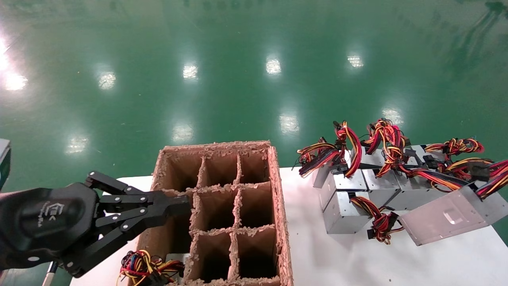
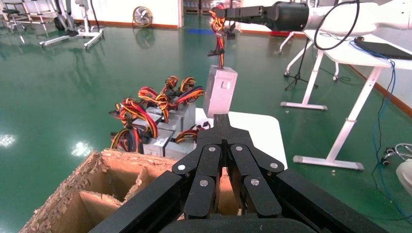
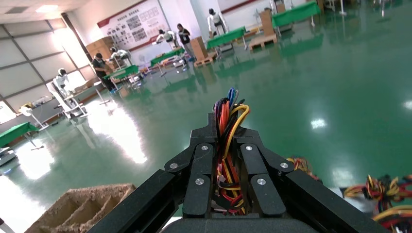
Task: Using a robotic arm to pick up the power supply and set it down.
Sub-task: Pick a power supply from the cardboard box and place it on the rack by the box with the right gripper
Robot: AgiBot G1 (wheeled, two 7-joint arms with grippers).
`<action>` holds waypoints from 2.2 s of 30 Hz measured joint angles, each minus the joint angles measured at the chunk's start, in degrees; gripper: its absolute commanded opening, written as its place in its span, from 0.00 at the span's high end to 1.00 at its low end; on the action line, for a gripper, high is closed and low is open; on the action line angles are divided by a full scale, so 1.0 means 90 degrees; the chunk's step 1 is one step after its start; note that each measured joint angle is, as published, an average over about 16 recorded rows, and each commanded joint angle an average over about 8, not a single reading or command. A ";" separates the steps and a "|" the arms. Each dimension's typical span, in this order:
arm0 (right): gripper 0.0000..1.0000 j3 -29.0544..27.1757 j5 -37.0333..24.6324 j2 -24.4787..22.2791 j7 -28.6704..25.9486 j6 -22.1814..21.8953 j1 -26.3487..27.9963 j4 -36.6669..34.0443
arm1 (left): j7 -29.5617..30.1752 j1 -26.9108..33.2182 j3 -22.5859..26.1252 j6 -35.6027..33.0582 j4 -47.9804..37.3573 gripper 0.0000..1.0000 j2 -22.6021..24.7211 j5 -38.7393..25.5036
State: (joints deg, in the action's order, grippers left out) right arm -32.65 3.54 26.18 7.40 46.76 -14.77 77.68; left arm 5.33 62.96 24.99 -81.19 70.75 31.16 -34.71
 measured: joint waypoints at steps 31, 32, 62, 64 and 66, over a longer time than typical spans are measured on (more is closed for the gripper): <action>1.00 0.2652 -0.0451 0.0097 -0.0057 -0.2229 0.2033 0.0023 | 0.0000 0.0000 0.0000 0.0000 0.0000 1.00 0.0000 0.0000; 1.00 0.2790 -0.0486 0.0129 -0.0061 -0.2298 0.2170 0.0020 | 0.0000 0.0000 0.0000 0.0000 0.0000 1.00 0.0000 0.0000; 1.00 0.5046 -0.1104 0.0930 -0.0382 -0.3657 0.4609 -0.0048 | 0.0000 0.0000 0.0000 0.0000 0.0000 1.00 0.0000 0.0000; 1.00 0.5119 -0.1111 0.0963 -0.0410 -0.3683 0.4696 -0.0048 | 0.0000 0.0000 0.0000 0.0000 0.0000 1.00 0.0000 0.0000; 1.00 0.5181 -0.1109 0.0994 -0.0441 -0.3703 0.4771 -0.0047 | 0.0000 0.0000 0.0000 0.0000 0.0000 1.00 0.0000 0.0000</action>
State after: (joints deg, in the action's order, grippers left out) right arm 13.97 -6.43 35.13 3.43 13.44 28.17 77.26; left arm 5.33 62.96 24.99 -81.19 70.75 31.16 -34.71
